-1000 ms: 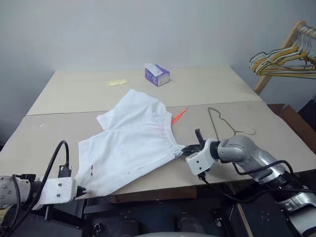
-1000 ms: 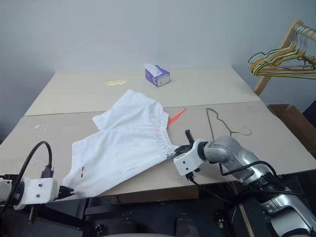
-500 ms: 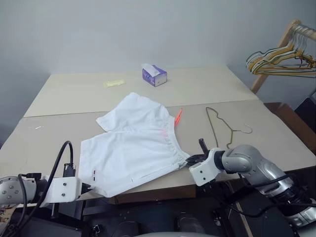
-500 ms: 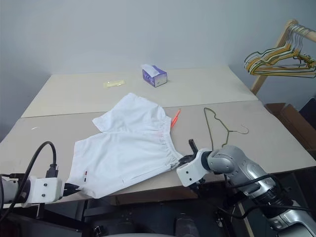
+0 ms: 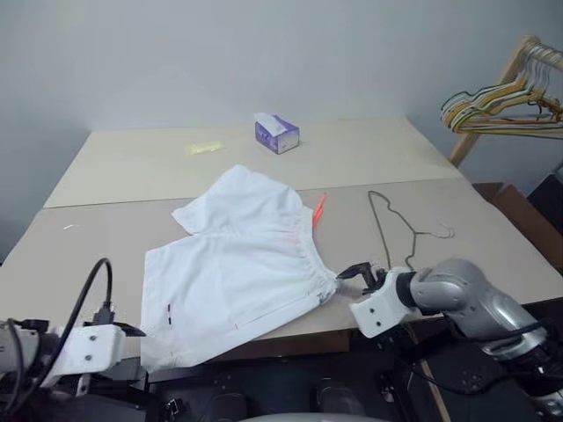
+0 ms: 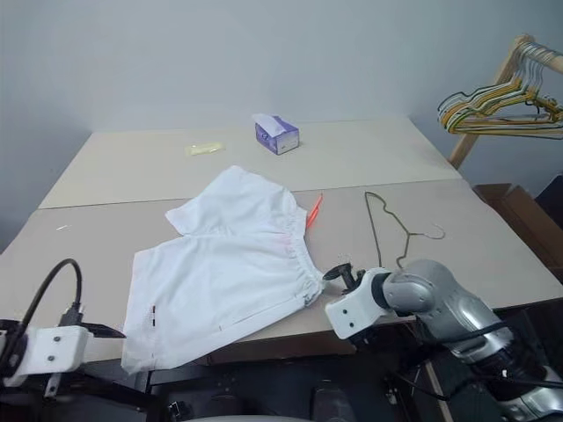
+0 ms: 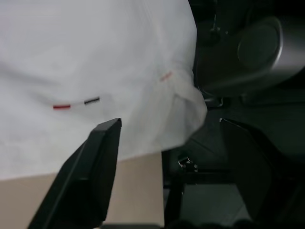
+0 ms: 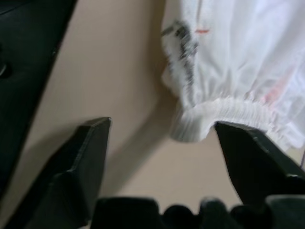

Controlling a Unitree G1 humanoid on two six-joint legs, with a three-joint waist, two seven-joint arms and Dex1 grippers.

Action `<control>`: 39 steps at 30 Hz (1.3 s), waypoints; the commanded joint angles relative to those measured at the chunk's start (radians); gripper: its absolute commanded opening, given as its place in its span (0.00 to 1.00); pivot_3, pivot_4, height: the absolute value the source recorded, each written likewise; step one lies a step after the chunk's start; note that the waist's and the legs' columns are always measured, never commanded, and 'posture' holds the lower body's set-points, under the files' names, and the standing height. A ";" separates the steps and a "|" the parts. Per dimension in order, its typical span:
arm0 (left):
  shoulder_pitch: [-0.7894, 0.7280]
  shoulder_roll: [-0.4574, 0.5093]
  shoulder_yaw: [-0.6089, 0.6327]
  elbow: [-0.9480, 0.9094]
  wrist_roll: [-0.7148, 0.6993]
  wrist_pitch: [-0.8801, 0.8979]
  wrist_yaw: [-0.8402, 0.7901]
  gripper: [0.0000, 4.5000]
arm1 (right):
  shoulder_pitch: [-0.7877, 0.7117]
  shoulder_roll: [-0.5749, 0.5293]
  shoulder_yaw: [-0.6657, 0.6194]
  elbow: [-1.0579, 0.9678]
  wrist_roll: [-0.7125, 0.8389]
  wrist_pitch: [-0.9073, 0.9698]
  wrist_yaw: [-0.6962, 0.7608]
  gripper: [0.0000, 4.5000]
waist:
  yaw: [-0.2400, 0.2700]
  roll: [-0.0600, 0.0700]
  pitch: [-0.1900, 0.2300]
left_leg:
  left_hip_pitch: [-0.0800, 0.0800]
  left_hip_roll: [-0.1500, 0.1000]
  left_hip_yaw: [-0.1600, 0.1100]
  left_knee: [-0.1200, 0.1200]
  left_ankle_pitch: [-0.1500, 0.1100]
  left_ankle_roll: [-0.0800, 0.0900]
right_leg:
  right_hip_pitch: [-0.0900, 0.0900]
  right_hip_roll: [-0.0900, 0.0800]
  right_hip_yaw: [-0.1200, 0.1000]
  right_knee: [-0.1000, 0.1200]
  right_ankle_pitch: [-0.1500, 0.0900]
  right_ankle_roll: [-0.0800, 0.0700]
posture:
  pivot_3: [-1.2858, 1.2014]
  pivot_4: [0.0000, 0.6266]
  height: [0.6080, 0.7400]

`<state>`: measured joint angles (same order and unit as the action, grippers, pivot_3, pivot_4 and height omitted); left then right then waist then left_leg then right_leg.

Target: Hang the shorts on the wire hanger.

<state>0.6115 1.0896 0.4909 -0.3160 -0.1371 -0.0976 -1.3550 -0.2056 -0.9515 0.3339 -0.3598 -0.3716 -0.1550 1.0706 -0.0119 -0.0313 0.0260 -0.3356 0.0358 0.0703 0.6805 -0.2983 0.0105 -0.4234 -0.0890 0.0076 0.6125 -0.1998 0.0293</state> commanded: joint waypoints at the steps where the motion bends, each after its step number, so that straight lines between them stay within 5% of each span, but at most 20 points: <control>1: -0.002 0.011 0.092 0.012 -0.021 0.018 -0.024 1.00 | 0.028 -0.039 -0.120 -0.081 0.104 0.098 0.039 1.00 | 0.000 -0.001 0.000 | 0.000 0.000 0.000 0.000 0.000 0.000 | 0.000 0.000 0.000 0.000 0.000 0.000 | 0.52 0.00 1.00; 7: -0.048 -0.012 0.178 -0.002 -0.157 0.140 -0.048 1.00 | 0.035 -0.030 -0.260 -0.119 0.206 0.349 0.032 1.00 | -0.004 -0.001 0.000 | 0.001 0.001 0.000 0.000 0.000 0.000 | 0.000 0.000 0.000 0.001 0.000 0.000 | 0.51 0.00 1.00; 14: -0.166 -0.037 0.217 -0.045 -0.298 0.283 -0.004 1.00 | -0.030 0.027 -0.275 -0.117 0.197 0.668 -0.053 1.00 | -0.008 -0.001 0.000 | 0.000 0.000 0.000 0.000 0.000 0.000 | -0.001 0.000 0.000 0.000 0.000 0.000 | 0.51 0.00 1.00; 24: -0.376 -0.165 0.104 -0.172 -0.492 0.440 0.189 1.00 | -0.306 0.404 -0.320 0.066 0.252 1.344 -0.340 1.00 | -0.032 -0.001 0.000 | -0.001 0.000 -0.003 0.000 0.000 0.000 | 0.000 0.001 0.000 0.001 0.004 -0.005 | 0.51 0.00 1.00; 29: -0.414 -0.222 0.006 -0.231 -0.485 0.445 0.263 1.00 | -0.412 0.571 -0.419 0.288 0.259 1.366 -0.544 1.00 | -0.038 -0.001 0.000 | -0.002 -0.001 -0.003 0.000 0.000 -0.001 | 0.000 0.001 0.000 0.000 0.010 -0.003 | 0.51 0.00 1.00; 39: -0.507 -0.291 -0.090 -0.311 -0.575 0.499 0.381 1.00 | -0.493 0.632 -0.417 0.582 0.322 1.263 -0.664 1.00 | -0.059 0.000 0.000 | -0.003 -0.002 -0.005 -0.001 0.000 -0.001 | 0.001 0.002 0.000 -0.001 0.010 -0.003 | 0.51 0.00 1.00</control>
<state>0.1194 0.8001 0.4041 -0.5875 -0.6792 0.3934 -0.9976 -0.6623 -0.3209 -0.0600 0.2125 -0.0692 1.1402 0.4220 -0.0708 -0.0318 0.0265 -0.3380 0.0340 0.0651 0.6797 -0.2985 0.0099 -0.4224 -0.0874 0.0082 0.6112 -0.1898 0.0267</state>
